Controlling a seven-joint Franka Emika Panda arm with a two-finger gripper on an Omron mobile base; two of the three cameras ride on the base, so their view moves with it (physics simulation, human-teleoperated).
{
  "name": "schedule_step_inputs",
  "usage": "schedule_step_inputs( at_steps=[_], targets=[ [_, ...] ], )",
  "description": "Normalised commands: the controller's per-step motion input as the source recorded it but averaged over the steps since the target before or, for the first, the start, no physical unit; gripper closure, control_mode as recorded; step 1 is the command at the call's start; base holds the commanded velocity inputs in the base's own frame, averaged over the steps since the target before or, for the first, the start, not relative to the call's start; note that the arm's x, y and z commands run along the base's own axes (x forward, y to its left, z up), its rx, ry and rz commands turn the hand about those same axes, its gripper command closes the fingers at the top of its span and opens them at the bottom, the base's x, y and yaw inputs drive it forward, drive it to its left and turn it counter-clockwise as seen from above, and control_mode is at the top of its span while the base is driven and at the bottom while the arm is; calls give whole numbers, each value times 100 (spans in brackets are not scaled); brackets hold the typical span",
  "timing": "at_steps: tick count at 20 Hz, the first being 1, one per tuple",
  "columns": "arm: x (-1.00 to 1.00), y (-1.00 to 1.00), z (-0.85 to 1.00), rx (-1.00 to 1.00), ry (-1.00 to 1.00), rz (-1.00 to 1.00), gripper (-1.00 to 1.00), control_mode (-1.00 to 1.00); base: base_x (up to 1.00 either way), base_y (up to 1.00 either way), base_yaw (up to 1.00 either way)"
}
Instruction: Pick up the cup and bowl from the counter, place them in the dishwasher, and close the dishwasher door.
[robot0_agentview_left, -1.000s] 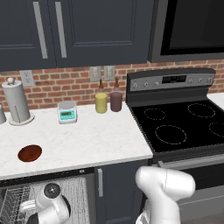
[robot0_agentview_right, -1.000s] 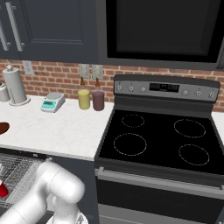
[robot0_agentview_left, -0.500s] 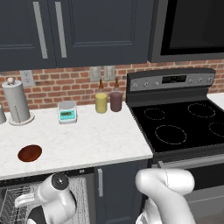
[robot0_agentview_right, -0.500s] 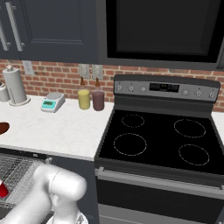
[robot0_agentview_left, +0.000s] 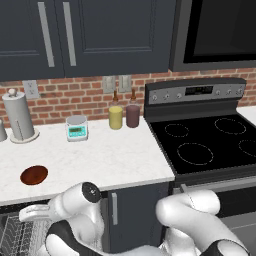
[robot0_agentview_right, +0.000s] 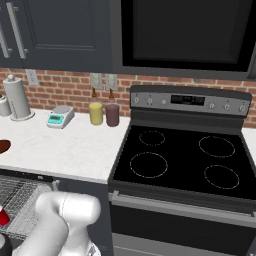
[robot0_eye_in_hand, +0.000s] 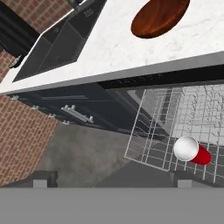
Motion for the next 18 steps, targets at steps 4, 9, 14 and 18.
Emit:
schedule_step_inputs(
  at_steps=[4, 9, 14, 18],
  targets=[
    [-36, -16, 100, 11, 10, 0, -100, -100, 0, 0, 0],
    [-17, -25, 100, 1, 23, 0, -100, -100, 0, 0, 0],
    [3, -49, 85, -10, 33, 0, -100, -100, 0, 0, 0],
    [33, -67, -2, -18, 32, -4, -100, -100, 0, 0, 0]
  ],
)
